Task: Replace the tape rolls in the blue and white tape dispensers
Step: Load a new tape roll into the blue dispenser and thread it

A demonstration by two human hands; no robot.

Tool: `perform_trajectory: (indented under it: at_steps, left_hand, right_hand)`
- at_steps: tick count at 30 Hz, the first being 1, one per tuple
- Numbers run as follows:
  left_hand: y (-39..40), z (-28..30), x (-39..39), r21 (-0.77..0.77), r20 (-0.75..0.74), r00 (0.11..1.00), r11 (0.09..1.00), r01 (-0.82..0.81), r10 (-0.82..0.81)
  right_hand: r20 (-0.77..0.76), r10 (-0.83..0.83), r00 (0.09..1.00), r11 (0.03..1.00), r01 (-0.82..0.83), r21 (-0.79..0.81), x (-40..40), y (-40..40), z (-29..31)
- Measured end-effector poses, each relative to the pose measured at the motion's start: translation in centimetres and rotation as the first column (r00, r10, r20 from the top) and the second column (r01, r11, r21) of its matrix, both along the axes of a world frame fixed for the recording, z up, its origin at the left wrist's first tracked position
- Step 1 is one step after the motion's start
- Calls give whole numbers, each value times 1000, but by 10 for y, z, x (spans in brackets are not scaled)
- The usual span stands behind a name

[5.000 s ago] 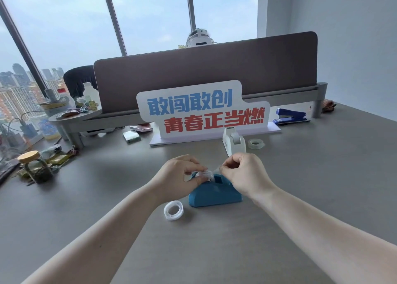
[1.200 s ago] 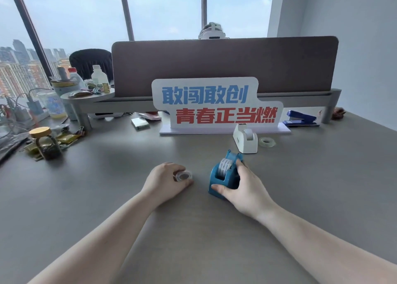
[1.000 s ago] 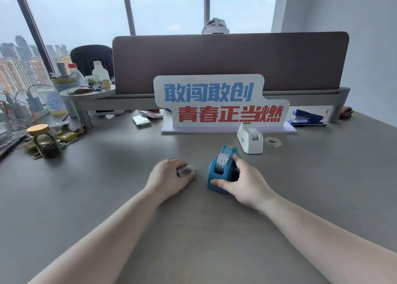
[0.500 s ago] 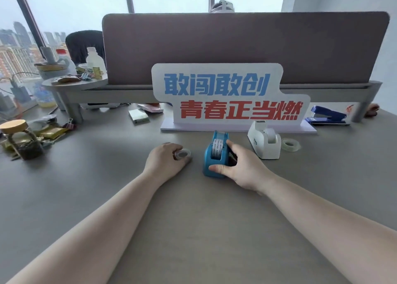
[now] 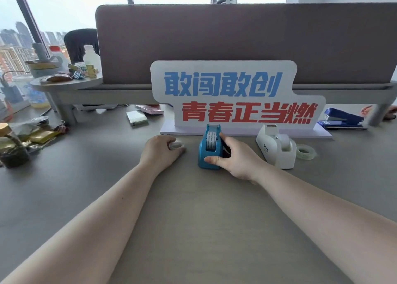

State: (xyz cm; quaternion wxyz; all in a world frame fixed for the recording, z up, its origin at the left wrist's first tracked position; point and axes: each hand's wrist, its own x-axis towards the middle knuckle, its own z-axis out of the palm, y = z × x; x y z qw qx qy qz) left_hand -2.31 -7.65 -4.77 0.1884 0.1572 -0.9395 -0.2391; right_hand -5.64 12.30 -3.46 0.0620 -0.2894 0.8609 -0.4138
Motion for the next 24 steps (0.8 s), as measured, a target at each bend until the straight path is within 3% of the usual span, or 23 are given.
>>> perform_trajectory:
  at_steps: [13, 24]
  left_hand:
    - [-12, -7, -24, -17, -13, 999, 999, -31, 31]
    - [-7, -3, -16, -5, -22, 999, 999, -48, 48]
  right_hand:
    - [69, 61, 996, 998, -59, -23, -25, -14, -2]
    - [-56, -41, 998, 998, 38, -43, -9, -12, -1]
